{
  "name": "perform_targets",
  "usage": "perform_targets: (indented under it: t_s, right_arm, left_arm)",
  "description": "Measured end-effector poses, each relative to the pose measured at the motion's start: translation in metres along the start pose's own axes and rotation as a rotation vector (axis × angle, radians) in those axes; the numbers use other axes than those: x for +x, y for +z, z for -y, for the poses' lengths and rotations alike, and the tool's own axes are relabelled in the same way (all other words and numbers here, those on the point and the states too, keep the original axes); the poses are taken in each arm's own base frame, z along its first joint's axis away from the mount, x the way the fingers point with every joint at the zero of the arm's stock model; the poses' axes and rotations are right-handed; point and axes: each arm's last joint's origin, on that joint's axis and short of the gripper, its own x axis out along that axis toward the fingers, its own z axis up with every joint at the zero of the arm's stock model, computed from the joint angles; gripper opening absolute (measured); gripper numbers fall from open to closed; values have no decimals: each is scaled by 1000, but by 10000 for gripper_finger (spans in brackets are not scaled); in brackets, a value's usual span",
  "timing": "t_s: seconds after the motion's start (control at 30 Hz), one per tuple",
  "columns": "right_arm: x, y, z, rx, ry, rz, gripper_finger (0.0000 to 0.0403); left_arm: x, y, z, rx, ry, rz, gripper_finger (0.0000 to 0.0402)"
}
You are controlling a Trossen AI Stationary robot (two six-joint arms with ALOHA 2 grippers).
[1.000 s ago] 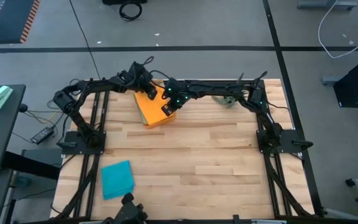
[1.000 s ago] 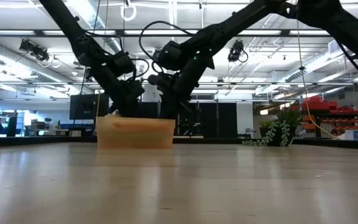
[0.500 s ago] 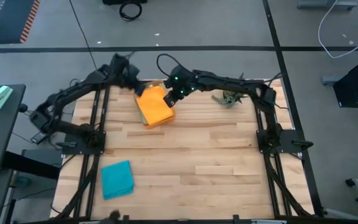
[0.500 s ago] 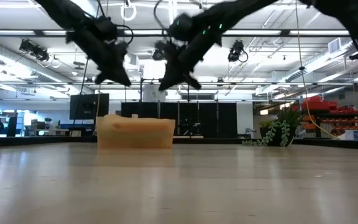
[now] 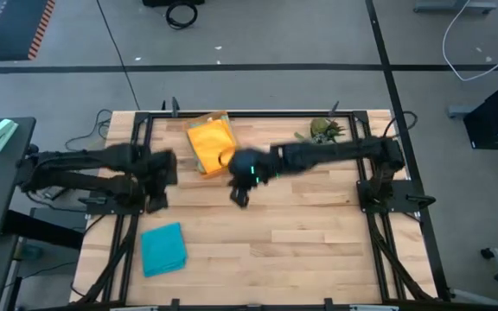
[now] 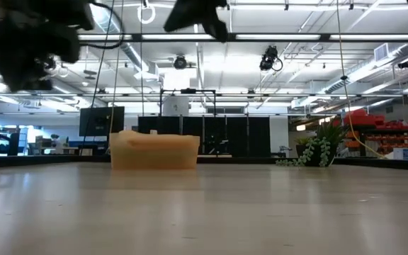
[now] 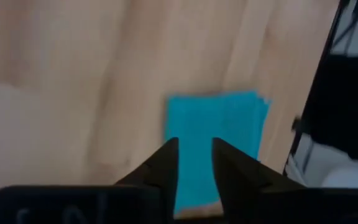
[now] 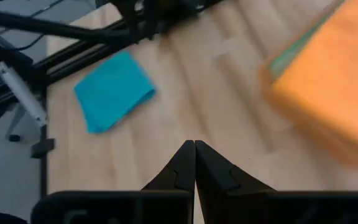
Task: Fold microfiber towels
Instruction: Fold the blue microfiber cloth
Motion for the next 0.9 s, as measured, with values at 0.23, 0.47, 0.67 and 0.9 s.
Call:
perform_targets:
  t_s: [0.23,0.47,0.67,0.9]
  right_arm:
    - [5,-51,-75,6,-21,-2,14]
    - [0,-68,-97,57,-32,23,15]
    - [-2,-76,-98,32,-61,-27,15]
    - [-3,-85,-92,15,-122,-125,16]
  left_arm:
    - [54,-28,20,48,-41,-58,177]
    - [77,-27,31,157,164,7,190]
    - [96,-18,54,407,60,82,175]
    - [111,-30,82,782,-34,94,163]
